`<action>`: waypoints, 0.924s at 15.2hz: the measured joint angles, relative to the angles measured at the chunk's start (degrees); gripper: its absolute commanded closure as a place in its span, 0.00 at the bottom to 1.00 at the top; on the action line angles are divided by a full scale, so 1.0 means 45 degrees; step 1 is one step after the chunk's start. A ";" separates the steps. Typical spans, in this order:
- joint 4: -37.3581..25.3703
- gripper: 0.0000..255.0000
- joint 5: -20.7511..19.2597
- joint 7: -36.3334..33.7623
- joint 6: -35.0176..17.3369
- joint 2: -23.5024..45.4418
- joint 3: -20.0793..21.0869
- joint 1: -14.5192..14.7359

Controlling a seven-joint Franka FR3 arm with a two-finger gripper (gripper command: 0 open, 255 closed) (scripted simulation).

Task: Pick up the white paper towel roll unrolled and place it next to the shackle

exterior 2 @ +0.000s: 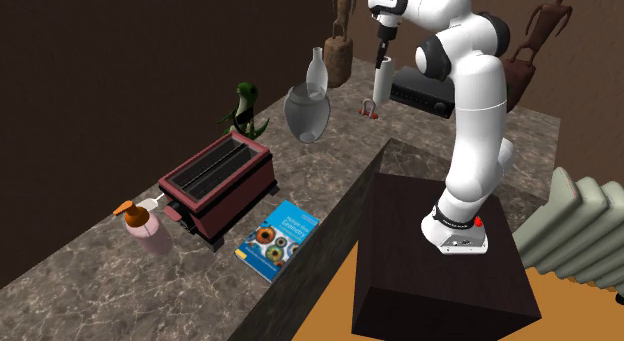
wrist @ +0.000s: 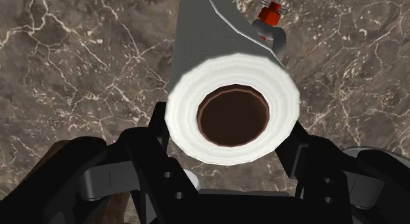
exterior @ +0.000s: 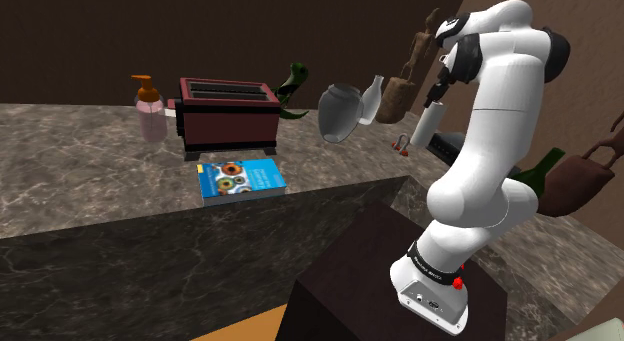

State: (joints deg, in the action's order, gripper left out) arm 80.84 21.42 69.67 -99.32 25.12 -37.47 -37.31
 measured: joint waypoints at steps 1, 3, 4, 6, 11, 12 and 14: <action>0.0260 1.00 -0.0006 0.0039 -0.0216 -0.0038 -0.0002 0.0051; 0.0522 1.00 0.0044 0.0108 -0.0513 0.0018 0.0022 0.0069; 0.0697 1.00 0.0064 0.0158 -0.0691 0.0032 0.0029 0.0082; 0.0935 1.00 0.0089 0.0195 -0.0934 0.0048 0.0047 0.0124; 0.0991 1.00 0.0103 0.0212 -0.1007 0.0064 0.0053 0.0127; 0.0993 1.00 0.0103 0.0212 -0.1009 0.0063 0.0053 0.0127; 0.0993 0.00 0.0104 0.0212 -0.1010 0.0063 0.0053 0.0127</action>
State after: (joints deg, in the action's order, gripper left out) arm 85.31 21.89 70.62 -103.87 25.40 -37.23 -36.74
